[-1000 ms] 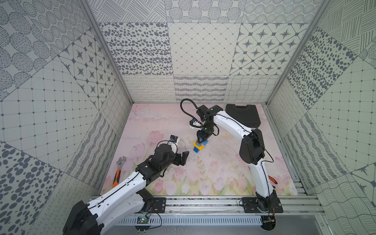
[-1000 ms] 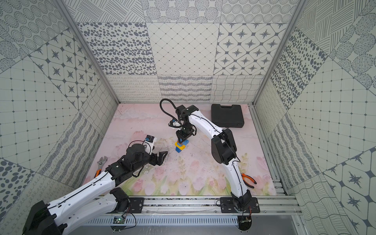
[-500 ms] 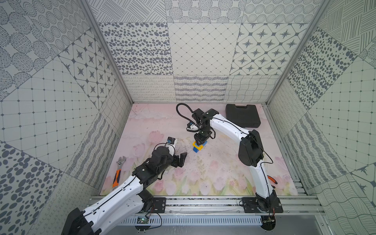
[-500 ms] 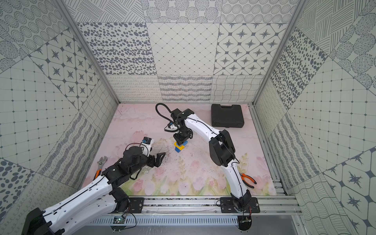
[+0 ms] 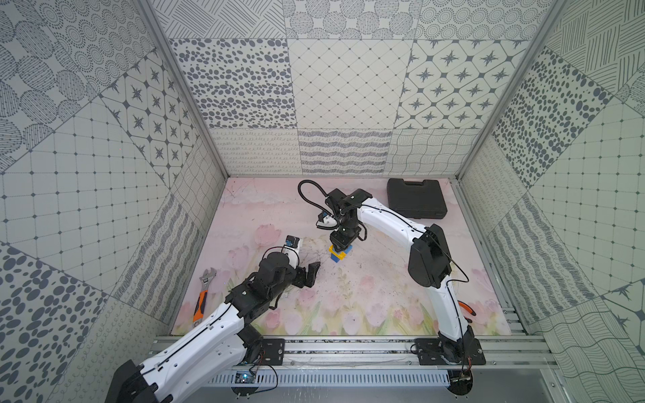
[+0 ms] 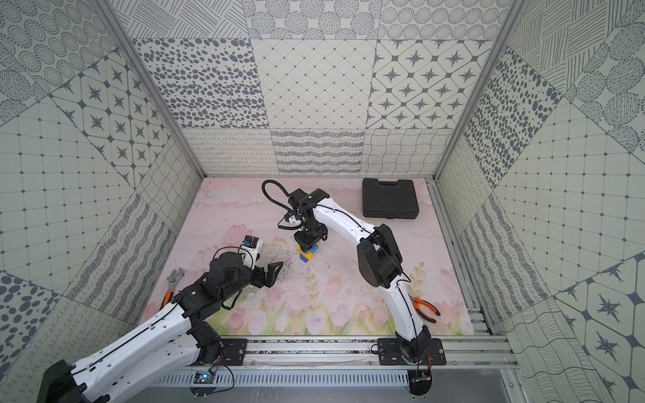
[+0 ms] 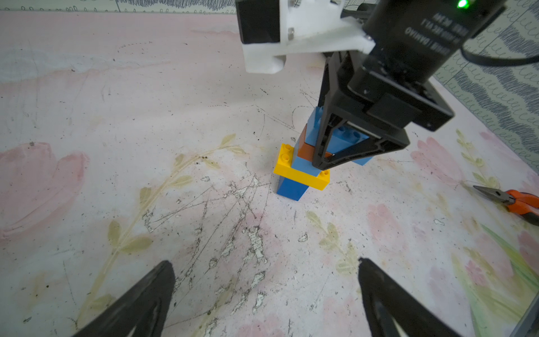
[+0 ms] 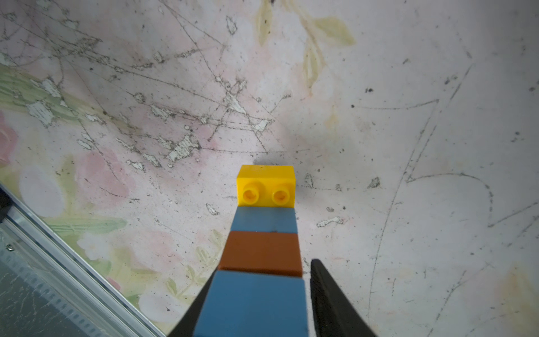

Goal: Assemble the letter f with lego
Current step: Adjust the lego brick at the center of the board.

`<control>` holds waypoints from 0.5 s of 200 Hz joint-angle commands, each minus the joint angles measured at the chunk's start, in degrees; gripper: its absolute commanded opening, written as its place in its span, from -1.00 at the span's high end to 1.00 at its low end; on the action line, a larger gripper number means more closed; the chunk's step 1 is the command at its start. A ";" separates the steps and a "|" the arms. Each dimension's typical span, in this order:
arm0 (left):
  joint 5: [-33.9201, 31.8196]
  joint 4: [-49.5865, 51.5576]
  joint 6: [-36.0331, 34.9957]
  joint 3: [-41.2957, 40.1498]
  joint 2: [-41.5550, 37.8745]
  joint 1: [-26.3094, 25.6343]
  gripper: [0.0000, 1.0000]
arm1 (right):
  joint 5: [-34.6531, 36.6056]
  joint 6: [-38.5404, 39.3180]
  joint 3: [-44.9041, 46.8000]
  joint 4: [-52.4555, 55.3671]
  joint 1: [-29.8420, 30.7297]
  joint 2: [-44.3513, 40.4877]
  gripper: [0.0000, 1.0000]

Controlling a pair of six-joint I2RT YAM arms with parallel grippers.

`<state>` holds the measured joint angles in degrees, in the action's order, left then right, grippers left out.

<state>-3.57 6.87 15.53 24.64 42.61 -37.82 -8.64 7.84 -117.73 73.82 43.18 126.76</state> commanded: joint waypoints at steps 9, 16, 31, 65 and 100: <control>-0.56 0.34 0.55 -0.12 -0.12 0.21 -0.98 | 0.09 -0.50 -1.68 -1.32 0.49 -3.53 0.01; -0.57 0.33 0.55 -0.21 -0.16 0.21 -0.98 | 0.05 -0.54 -1.91 -1.23 0.49 -3.61 0.00; -0.59 0.24 0.55 -0.21 -0.07 0.21 -0.98 | 0.29 -0.54 -2.49 -0.80 0.64 -3.60 0.00; -0.58 0.24 0.58 -0.21 -0.11 0.21 -0.98 | 0.20 -0.44 -3.52 -0.38 1.18 -3.89 0.00; -0.60 0.33 0.55 -0.21 -0.05 0.21 -0.98 | 0.87 -0.79 -4.70 0.09 1.52 -3.97 0.02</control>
<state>-3.57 7.01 15.90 24.62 42.63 -37.82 -8.38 7.81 -120.14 74.08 44.21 125.40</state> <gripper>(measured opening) 0.991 0.498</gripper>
